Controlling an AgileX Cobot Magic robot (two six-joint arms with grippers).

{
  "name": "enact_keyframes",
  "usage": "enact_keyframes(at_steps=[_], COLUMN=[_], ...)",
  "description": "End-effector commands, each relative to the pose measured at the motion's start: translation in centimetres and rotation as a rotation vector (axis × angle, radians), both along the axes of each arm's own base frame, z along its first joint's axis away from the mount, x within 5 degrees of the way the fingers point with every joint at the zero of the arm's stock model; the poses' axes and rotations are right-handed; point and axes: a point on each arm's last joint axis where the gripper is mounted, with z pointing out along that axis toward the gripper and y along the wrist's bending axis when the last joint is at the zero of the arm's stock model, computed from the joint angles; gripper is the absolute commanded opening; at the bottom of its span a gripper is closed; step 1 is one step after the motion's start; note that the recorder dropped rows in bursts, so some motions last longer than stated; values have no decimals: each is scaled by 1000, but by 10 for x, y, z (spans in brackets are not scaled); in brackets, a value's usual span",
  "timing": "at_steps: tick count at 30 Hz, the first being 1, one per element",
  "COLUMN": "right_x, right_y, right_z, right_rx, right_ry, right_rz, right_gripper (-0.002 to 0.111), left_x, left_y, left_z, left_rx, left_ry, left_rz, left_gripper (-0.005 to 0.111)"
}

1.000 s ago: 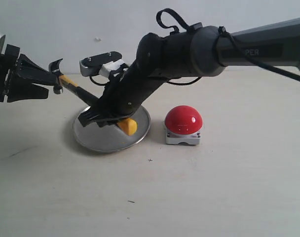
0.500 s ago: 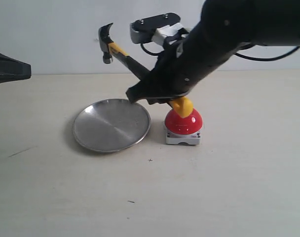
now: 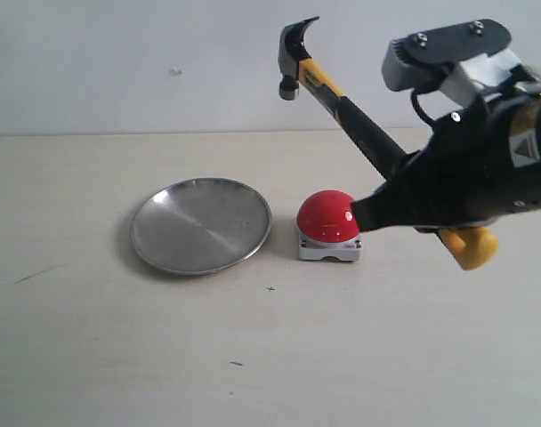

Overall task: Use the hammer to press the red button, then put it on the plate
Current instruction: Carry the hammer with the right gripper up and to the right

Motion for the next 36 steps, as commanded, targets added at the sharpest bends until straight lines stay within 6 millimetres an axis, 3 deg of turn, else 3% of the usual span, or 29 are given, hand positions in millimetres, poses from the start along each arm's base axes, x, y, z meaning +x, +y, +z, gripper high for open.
enact_keyframes(at_steps=[1, 8, 15, 20, 27, 32, 36], right_x=[-17, -36, -55, -76, -98, -97, -83], right_y=[-8, -18, -29, -43, -76, -77, -71], right_z=[0, -11, -1, 5, 7, 0, -11], right_rx=[67, 79, 92, 116, 128, 132, 56], right_ry=[-118, -145, -231, -327, -398, -363, -294], right_rz=[6, 8, 21, -4, -259, -285, -279], right_gripper=[0, 0, 0, 0, 0, 0, 0], left_x=[-32, -72, -93, -98, -98, -98, -98], left_y=[-4, 8, 22, 21, 21, 21, 21], left_z=[-1, -22, -39, -52, -53, -53, -53], left_rx=[0, -44, -47, -49, -48, -48, -48], left_ry=[-86, -141, -203, -207, -207, -207, -207], left_rz=[42, 297, 509, 505, 509, 508, 508], left_gripper=[0, 0, 0, 0, 0, 0, 0])
